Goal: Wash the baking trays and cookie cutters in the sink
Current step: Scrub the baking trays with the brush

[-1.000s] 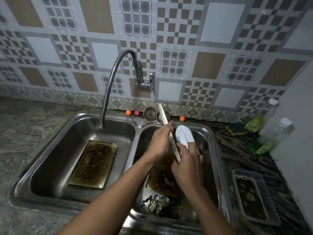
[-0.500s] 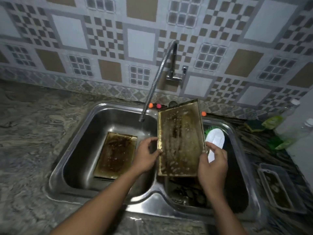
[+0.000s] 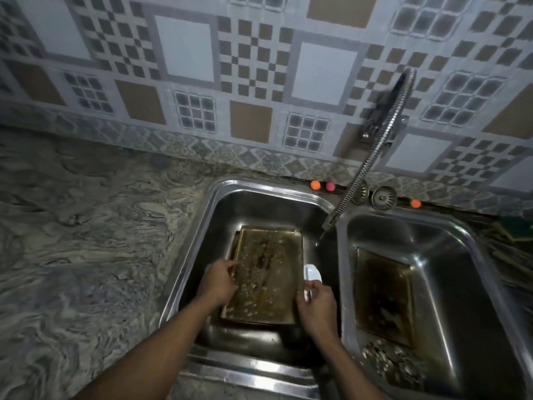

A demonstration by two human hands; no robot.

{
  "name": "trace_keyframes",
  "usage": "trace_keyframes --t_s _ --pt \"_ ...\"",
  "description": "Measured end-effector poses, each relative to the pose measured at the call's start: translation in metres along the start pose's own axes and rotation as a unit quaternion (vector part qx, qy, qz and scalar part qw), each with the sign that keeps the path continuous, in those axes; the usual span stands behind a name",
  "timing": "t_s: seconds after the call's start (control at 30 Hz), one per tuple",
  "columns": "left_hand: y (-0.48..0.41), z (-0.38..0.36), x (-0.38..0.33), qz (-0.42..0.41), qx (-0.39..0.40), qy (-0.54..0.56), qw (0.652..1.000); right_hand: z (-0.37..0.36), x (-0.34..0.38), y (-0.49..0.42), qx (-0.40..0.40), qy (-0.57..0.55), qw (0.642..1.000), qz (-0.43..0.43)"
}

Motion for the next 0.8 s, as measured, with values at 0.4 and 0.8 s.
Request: trace_keyframes --t_s 0.4,0.8 --pt "-0.051 -0.041 0.033 0.014 -0.003 0.017 1.000 -0.055 -0.022 -0.020 0.129 0.142 0.977 -0.089" --pt "-0.065 -0.047 0.043 -0.011 0.001 -0.007 1.000 -0.041 -0.020 -0.013 0.077 0.099 0.992 -0.024"
Point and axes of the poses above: each hand's wrist, its own y-axis away from the middle knuckle, its own z-axis out of the back of the hand, x = y × z, the point moved 1 cm from there along -y, towards the middle knuckle, and after that the axes turned 14 degrees about z, right-handed, at the moved point
